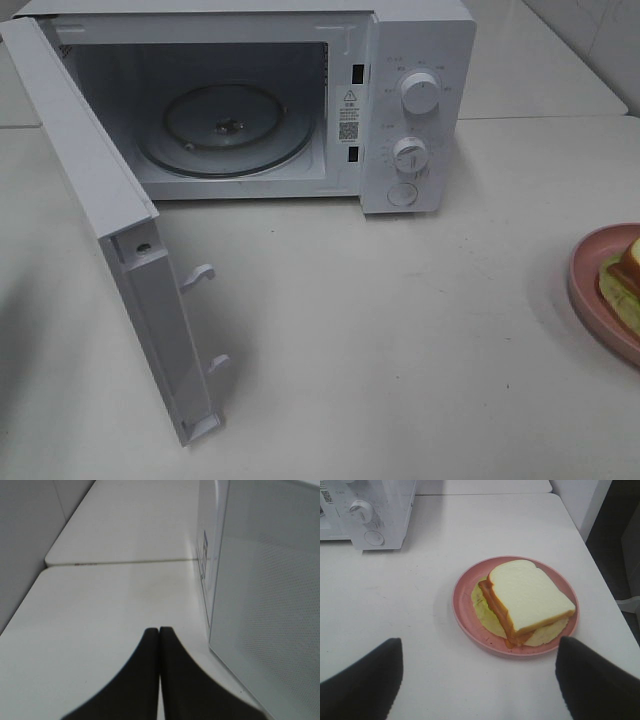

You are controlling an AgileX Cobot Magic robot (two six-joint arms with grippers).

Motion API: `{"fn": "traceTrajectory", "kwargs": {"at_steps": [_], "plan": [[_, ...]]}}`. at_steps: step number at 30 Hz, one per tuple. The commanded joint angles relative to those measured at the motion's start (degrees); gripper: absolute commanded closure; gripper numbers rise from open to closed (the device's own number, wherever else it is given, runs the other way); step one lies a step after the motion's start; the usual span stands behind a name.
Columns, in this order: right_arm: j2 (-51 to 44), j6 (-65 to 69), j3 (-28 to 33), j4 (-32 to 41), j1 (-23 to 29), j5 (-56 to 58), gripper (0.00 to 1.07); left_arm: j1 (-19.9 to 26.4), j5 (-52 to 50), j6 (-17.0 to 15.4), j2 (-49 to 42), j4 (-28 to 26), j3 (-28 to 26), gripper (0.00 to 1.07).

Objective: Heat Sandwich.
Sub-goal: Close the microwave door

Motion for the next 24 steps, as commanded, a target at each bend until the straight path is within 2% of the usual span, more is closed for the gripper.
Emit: {"fn": "traceTrajectory", "kwargs": {"at_steps": [1, 3, 4, 7, 8, 11, 12, 13, 16, 21, 24], "plan": [[-1.6, -0.8, 0.0, 0.06, -0.52, -0.8, 0.31, -0.29, -8.37, -3.67, 3.32, 4.7, 0.52, 1.07], [-1.6, -0.8, 0.0, 0.06, -0.52, -0.8, 0.31, -0.29, -9.68, -4.64, 4.41, 6.07, 0.52, 1.07], [-1.6, -0.8, 0.0, 0.06, -0.52, -0.8, 0.31, -0.29, -11.57, -5.84, 6.3, 8.71, 0.52, 1.07], [-1.6, -0.8, 0.0, 0.06, -0.52, -0.8, 0.31, -0.29, -15.07, -6.47, 10.08, 14.04, 0.11, 1.07], [-1.6, -0.8, 0.0, 0.06, -0.52, -0.8, 0.31, -0.29, -15.07, -6.47, 10.08, 14.04, 0.11, 1.07], [-1.6, -0.8, 0.0, 0.06, -0.52, -0.8, 0.31, -0.29, -18.16, -9.45, 12.66, 17.82, -0.8, 1.07], [-1.6, -0.8, 0.0, 0.06, -0.52, -0.8, 0.31, -0.29, -18.16, -9.45, 12.66, 17.82, -0.8, 1.07], [-1.6, -0.8, 0.0, 0.06, -0.52, -0.8, 0.31, -0.29, -20.45, -11.4, 14.38, 20.17, -1.43, 1.07], [-1.6, -0.8, 0.0, 0.06, -0.52, -0.8, 0.31, -0.29, -24.75, -13.69, 17.99, 25.44, -3.04, 1.07], [-1.6, -0.8, 0.0, 0.06, -0.52, -0.8, 0.31, -0.29, -29.56, -15.99, 21.54, 27.56, -3.84, 1.07], [-1.6, -0.8, 0.0, 0.06, -0.52, -0.8, 0.31, -0.8, -30.48, -15.87, 22.4, 27.44, -3.84, 1.07]]}}
